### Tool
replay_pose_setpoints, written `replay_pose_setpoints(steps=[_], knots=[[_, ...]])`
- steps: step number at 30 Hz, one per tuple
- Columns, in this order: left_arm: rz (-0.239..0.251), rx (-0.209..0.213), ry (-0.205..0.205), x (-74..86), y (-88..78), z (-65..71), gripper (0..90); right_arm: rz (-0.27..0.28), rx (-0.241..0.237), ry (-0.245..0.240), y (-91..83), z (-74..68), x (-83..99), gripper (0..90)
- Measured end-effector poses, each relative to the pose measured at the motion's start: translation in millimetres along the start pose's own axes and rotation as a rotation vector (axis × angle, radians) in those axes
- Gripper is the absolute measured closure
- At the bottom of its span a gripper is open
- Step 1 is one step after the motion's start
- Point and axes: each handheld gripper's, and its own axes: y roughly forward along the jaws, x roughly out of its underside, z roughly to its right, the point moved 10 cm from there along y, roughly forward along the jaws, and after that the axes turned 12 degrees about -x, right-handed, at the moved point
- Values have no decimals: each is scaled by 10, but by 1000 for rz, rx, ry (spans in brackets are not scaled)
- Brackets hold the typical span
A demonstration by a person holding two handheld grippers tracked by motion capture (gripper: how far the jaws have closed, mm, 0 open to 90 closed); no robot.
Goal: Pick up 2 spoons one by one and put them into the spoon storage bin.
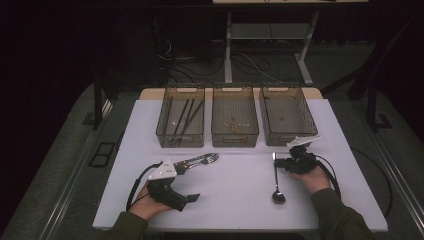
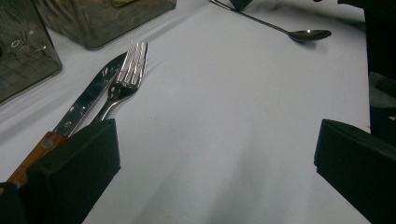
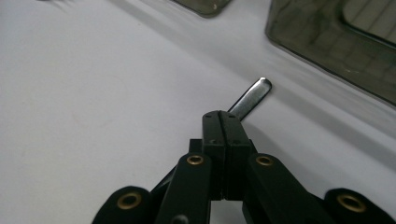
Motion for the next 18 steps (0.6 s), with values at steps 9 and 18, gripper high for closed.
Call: replay_pose_setpoints(steps=[9,18], knots=[[2,1,0,-2,-1,4,0,0,-46,-30,128,-167,-57,894],[0,3,2,0,1,6,0,-21,-85,-81,235,-346,-88,894]])
